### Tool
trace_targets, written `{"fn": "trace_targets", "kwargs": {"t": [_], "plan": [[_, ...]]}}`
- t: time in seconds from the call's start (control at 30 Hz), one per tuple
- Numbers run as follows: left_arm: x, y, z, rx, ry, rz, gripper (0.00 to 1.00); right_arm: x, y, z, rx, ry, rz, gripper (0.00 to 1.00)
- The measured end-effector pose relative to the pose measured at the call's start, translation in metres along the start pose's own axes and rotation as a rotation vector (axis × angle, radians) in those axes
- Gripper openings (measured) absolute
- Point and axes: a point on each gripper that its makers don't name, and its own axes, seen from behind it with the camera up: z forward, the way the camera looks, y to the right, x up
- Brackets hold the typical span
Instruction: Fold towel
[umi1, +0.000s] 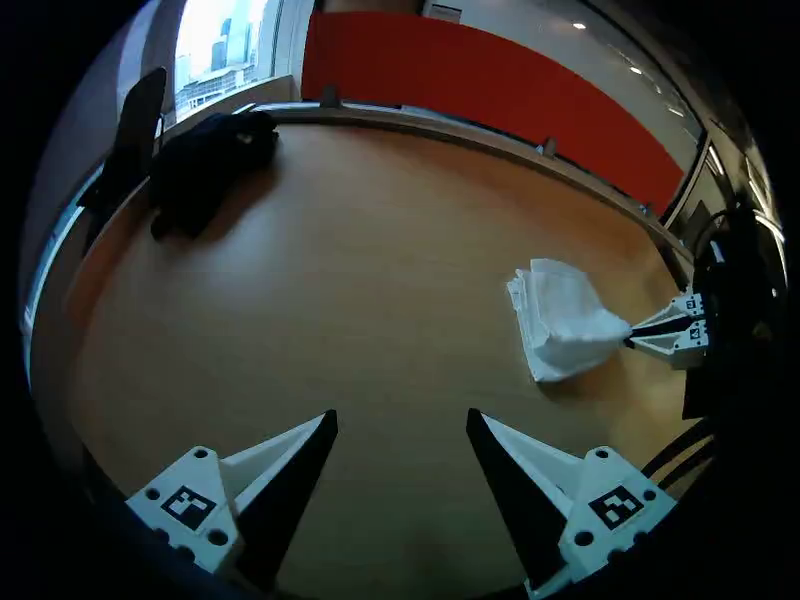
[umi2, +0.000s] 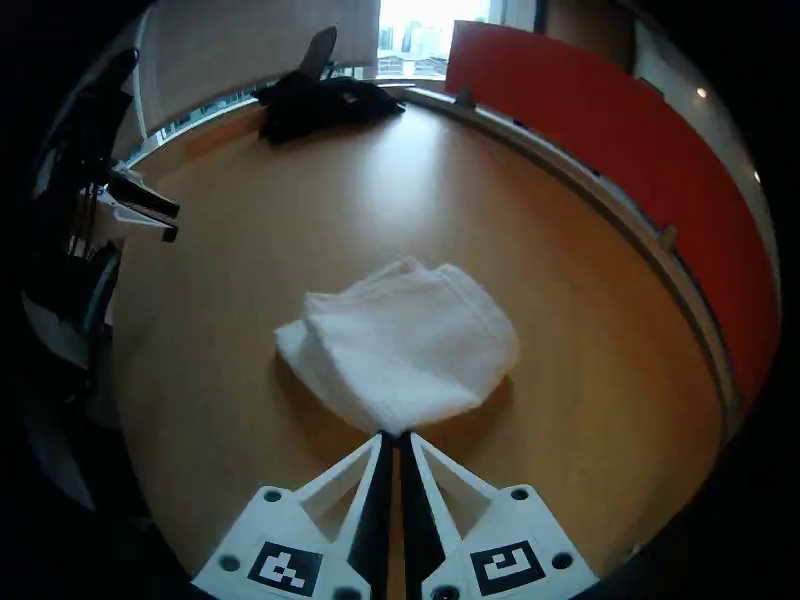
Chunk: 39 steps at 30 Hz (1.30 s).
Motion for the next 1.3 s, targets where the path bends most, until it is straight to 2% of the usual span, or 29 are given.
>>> {"fn": "trace_targets", "kwargs": {"t": [0.37, 0.6, 0.9, 1.3], "plan": [[0.026, 0.009, -0.007, -0.027, 0.054, 0.021, 0.96, 0.094, 0.028, -0.044, -0.06, 0.125, -0.112, 0.04], [0.043, 0.016, -0.011, -0.049, 0.085, 0.037, 0.96, 0.125, 0.041, -0.081, -0.094, 0.166, -0.158, 0.04], [0.055, 0.025, -0.013, -0.074, 0.102, 0.05, 0.96, 0.121, 0.067, -0.118, -0.14, 0.165, -0.152, 0.04], [0.057, 0.03, -0.013, -0.084, 0.098, 0.068, 0.96, 0.093, 0.116, -0.163, -0.19, 0.166, -0.082, 0.04]]}}
